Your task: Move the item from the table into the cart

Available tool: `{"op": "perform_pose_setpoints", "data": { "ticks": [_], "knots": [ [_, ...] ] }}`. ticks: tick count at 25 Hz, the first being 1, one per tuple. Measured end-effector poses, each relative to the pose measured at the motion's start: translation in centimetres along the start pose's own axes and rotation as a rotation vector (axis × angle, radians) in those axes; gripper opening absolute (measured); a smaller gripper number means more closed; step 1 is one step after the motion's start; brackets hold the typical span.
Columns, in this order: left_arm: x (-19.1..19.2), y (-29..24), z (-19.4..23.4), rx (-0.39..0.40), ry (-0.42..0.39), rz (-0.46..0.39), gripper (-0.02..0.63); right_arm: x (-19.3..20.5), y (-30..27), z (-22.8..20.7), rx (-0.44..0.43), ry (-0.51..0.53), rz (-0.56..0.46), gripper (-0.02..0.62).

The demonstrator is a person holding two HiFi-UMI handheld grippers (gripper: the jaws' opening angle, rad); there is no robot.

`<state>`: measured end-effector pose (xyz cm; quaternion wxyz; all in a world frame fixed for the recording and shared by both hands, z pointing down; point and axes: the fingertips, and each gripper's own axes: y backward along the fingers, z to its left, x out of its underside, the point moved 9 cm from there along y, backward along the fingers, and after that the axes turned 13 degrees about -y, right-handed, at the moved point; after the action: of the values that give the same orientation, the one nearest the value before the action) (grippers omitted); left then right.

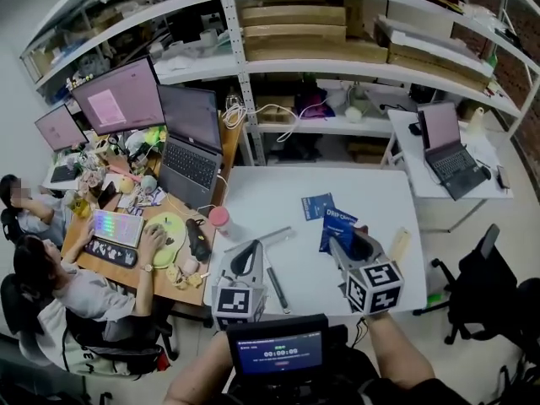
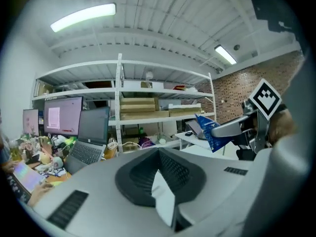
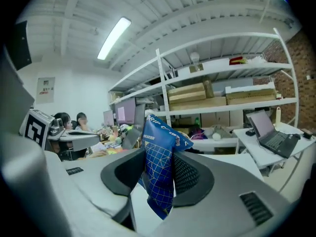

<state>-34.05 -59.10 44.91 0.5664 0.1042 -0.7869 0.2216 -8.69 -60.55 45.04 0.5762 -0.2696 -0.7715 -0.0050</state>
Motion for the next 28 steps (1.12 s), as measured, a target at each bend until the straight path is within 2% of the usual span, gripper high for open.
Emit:
{"op": "perform_pose_setpoints", "data": {
  "ticks": [4, 8, 15, 21, 25, 28],
  "knots": [
    [-3.4, 2.9, 0.4, -0.029, 0.021, -0.105, 0.008, -2.4, 4.4, 1.5, -0.011, 0.048, -0.113, 0.155],
    [-5.6, 4.4, 0.0, -0.019, 0.047, -0.167, 0.008, -3.3, 6.9, 2.1, -0.008, 0.073, -0.171, 0.155],
    [-8.0, 2.4, -3.9, 0.110, 0.042, -0.210, 0.008, -4.4, 12.2, 0.0, 0.070, 0.101, -0.250, 0.155],
    [-11.0, 0.0, -8.7, 0.348, -0.044, -0.302, 0.008, -4.7, 19.6, -2.0, 0.282, 0.097, -0.385, 0.155],
    [-12.9, -1.2, -14.5, 0.533, -0.136, -0.354, 0.008, -3.2, 26.7, -2.5, 0.509, 0.070, -0.471, 0.155],
    [-14.6, -0.9, -20.2, 0.698, -0.134, -0.398, 0.008, -1.4, 32.9, -2.6, 0.657, 0.069, -0.503, 0.155]
  ]
}}
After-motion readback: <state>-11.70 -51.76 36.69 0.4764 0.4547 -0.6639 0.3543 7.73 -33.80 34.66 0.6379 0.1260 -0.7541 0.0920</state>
